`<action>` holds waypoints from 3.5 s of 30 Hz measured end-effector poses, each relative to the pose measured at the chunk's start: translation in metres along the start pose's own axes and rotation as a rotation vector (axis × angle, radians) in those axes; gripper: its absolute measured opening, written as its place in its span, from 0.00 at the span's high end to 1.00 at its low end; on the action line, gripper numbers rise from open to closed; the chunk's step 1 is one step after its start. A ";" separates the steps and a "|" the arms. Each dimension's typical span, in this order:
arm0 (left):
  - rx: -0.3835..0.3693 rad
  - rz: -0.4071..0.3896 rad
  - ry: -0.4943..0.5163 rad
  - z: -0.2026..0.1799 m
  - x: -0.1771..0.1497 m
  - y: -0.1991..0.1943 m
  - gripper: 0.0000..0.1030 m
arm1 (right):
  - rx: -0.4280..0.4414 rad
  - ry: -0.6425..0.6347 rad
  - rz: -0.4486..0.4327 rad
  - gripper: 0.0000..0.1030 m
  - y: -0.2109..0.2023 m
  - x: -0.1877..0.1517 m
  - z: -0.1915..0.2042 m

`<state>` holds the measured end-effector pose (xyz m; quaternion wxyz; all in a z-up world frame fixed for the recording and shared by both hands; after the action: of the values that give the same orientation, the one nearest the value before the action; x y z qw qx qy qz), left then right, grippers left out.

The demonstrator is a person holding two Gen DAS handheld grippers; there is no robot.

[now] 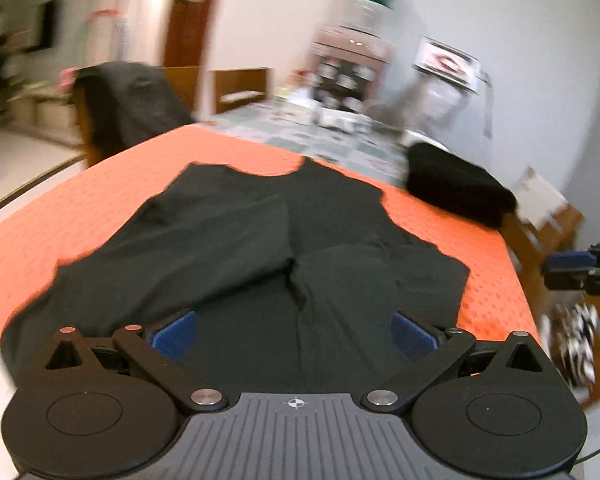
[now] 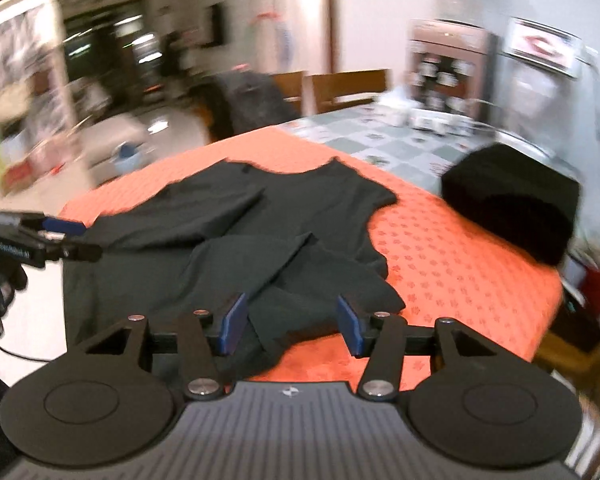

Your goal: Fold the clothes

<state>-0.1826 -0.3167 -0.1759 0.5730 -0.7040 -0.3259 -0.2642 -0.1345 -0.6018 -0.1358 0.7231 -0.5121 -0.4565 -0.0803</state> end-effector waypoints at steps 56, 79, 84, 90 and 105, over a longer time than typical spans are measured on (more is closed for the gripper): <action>-0.032 0.406 0.053 -0.049 0.252 0.421 0.28 | 0.102 0.245 0.141 0.59 0.321 0.133 -0.206; -0.105 0.265 -0.030 -0.035 0.263 0.355 0.91 | 0.101 -0.003 0.047 0.93 0.268 0.152 -0.160; -0.066 0.223 -0.077 -0.018 0.245 0.313 0.91 | 0.108 -0.189 0.006 0.93 0.237 0.152 -0.111; -0.011 0.212 -0.101 0.005 0.210 0.278 0.91 | 0.126 -0.408 -0.017 0.93 0.216 0.136 -0.054; 0.043 0.190 -0.282 0.049 0.165 0.234 0.64 | 0.314 -0.712 -0.003 0.82 0.203 0.077 0.021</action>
<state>0.1018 -0.2739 -0.2113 0.5587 -0.7494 -0.3407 -0.1007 0.0162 -0.4639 -0.2132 0.5888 -0.3902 -0.6866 0.1723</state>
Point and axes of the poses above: each gripper's, at about its wrist camera, not at the fingertips, and y roughly the way its jaws point, z to its left, x to its top, the point moved 8 cm from there along y, roughly the way its jaws point, and after that the axes turned 3 degrees about z, right-handed, at the moved point
